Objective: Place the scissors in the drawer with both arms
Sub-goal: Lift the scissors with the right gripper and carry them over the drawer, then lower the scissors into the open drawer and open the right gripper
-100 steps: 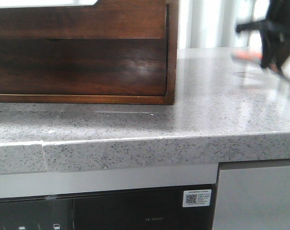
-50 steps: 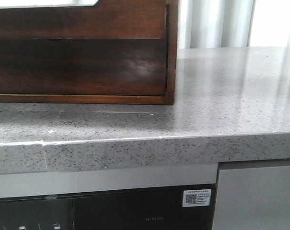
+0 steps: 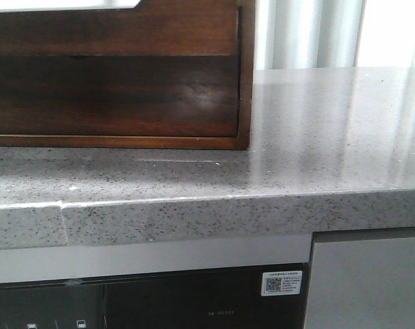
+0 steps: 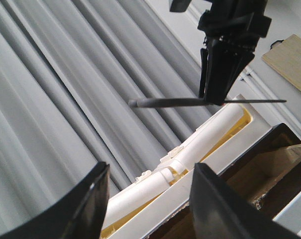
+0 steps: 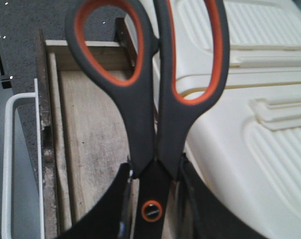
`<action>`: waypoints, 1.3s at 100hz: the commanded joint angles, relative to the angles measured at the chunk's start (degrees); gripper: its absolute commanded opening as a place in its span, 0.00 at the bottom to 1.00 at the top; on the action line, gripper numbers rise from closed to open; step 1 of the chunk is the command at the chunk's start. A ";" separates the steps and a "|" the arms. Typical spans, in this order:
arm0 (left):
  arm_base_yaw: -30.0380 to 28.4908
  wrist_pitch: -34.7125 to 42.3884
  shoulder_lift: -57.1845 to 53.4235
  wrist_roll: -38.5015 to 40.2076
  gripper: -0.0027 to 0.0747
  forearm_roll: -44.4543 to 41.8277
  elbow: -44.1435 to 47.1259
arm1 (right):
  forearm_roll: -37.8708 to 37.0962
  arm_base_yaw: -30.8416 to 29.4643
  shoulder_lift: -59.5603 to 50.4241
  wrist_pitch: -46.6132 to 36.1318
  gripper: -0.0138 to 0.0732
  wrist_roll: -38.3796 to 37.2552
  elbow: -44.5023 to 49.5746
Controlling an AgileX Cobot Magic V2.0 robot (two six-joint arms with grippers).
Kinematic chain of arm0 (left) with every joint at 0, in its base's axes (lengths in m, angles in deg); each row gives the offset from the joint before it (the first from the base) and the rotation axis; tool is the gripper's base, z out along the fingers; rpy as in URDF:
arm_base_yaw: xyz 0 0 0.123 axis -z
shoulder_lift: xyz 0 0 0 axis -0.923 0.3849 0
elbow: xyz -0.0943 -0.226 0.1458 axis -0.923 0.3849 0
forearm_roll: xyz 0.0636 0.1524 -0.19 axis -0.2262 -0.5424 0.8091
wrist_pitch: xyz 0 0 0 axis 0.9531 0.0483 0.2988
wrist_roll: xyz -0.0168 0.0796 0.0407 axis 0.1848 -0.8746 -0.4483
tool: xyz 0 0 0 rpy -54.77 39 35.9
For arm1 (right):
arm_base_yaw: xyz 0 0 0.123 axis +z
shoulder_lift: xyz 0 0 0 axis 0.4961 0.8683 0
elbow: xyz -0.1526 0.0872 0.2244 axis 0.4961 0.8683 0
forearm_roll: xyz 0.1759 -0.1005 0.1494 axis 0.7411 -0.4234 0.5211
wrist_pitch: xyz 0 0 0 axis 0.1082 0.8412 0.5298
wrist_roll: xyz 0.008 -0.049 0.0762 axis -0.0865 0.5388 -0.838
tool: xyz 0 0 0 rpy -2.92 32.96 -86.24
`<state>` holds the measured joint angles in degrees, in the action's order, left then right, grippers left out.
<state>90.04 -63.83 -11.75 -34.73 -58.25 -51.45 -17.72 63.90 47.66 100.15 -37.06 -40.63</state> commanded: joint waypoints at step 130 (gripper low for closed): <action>-0.06 -5.21 -6.73 4.00 0.18 2.72 -2.13 | 1.15 2.26 -4.70 1.19 0.09 -0.70 -4.25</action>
<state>90.04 -68.19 -16.92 -33.54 -57.32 -51.64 -17.83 66.14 47.24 104.20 -36.83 -43.10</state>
